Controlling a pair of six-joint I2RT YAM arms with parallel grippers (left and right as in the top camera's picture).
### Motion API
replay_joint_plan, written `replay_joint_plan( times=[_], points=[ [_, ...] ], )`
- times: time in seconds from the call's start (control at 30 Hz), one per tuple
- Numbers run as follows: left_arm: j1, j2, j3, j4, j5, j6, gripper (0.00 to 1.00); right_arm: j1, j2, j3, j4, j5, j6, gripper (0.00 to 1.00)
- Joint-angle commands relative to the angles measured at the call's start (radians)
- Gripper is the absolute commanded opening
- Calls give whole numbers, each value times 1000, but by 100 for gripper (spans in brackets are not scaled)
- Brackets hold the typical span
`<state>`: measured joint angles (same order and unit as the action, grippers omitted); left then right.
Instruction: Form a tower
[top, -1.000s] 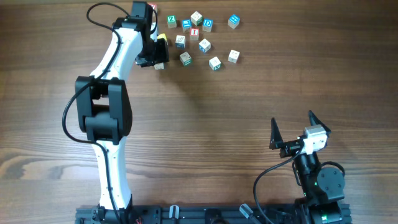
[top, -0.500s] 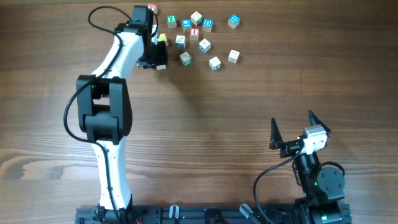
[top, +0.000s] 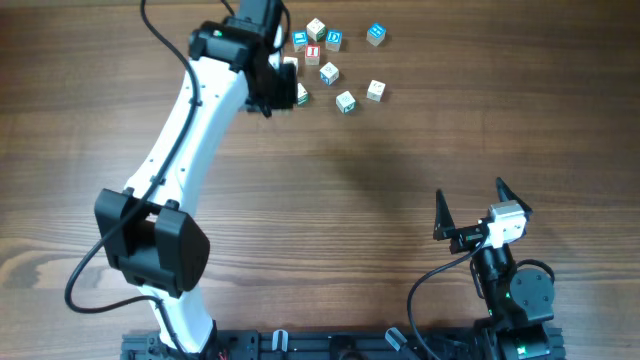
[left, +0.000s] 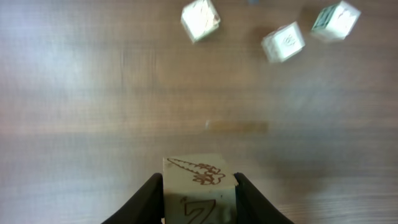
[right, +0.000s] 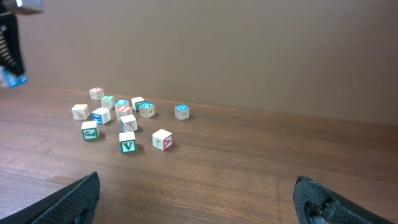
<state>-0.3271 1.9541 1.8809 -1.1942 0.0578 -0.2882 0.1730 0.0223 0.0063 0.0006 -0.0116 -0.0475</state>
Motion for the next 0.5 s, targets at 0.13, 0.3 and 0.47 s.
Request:
replay_joint_plan(
  times=[0.13, 0.3, 0.47],
  points=[
    [-127, 15, -336, 153, -85, -241, 31, -4, -5, -1, 5, -13, -5, 100],
    [-155, 15, -503, 292, -113, -243, 32, -4, -5, -1, 5, -13, -5, 100],
    [-155, 15, -594, 421, -112, -234, 33, -4, -5, -1, 5, -13, -5, 100]
  ],
)
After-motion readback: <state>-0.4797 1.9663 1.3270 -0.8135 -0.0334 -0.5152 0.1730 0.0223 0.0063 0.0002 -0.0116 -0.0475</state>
